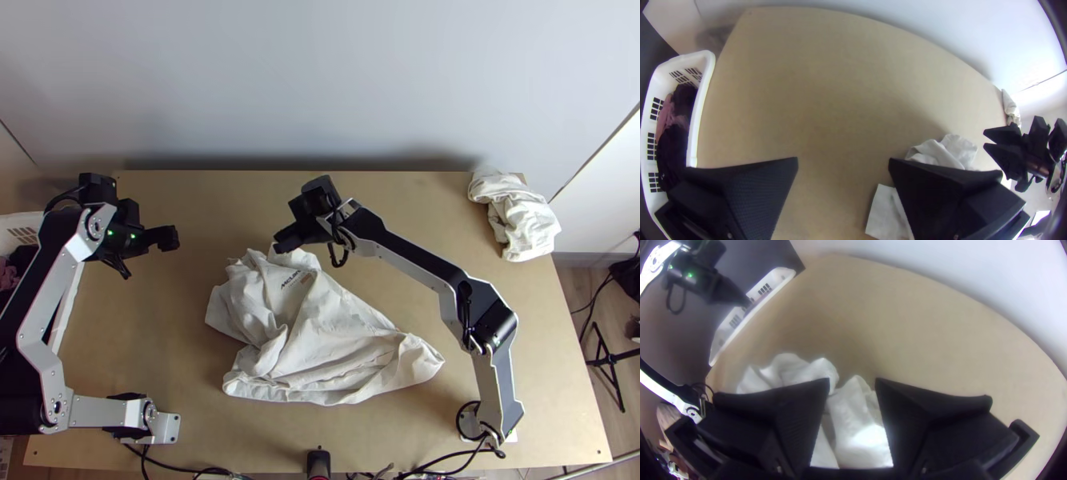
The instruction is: Fold the t-shirt
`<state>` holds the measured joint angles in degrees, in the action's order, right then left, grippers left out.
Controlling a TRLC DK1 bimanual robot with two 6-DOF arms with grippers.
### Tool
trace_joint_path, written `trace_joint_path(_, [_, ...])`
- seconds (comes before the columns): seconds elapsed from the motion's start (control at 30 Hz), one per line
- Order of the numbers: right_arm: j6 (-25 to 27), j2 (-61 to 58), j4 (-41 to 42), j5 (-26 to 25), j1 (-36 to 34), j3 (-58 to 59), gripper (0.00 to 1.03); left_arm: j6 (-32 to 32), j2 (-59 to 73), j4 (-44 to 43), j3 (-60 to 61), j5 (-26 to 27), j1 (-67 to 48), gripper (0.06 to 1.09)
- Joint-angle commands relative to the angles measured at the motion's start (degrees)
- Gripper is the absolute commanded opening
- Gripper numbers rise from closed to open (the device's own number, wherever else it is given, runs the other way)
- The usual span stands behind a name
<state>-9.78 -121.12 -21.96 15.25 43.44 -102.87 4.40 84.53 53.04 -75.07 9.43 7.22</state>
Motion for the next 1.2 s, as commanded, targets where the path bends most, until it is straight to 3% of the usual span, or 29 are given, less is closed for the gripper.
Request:
trace_joint_path(0.0, [1.78,-1.58,-1.60,-0.13,-0.73,0.74,0.59,-1.77,-2.18,-0.48,0.45,-0.03,0.25,1.04])
trace_joint_path(0.27, [5.91,-2.37,-3.88,-0.22,-0.73,1.00,0.58,-2.29,-2.35,-0.48,0.45,-0.03,0.60,1.04])
trace_joint_path(0.73, [7.41,-3.16,-5.99,-0.48,1.30,1.53,0.58,-0.71,-4.29,-3.91,3.44,-0.03,2.62,1.04])
trace_joint_path(0.77, [7.67,-3.42,-5.99,-0.83,1.38,1.00,0.52,-0.62,-4.11,-3.99,3.52,-0.03,2.80,1.04])
trace_joint_path(0.8, [8.55,-3.42,-5.38,-1.18,1.38,0.83,0.35,-0.54,-3.94,-3.99,3.61,-0.03,2.88,1.04])
trace_joint_path(0.83, [9.34,-3.42,-4.06,-1.71,1.38,0.83,0.09,-0.54,-3.94,-4.17,3.70,-0.03,2.97,1.04])
trace_joint_path(0.87, [9.96,-3.33,-3.18,-2.33,1.38,0.83,0.04,-0.54,-3.94,-4.26,3.96,-0.03,2.97,1.04])
trace_joint_path(1.17, [11.28,-2.72,2.00,-4.35,0.68,-1.19,0.03,-0.54,-4.11,-4.43,4.49,-0.11,4.47,1.04])
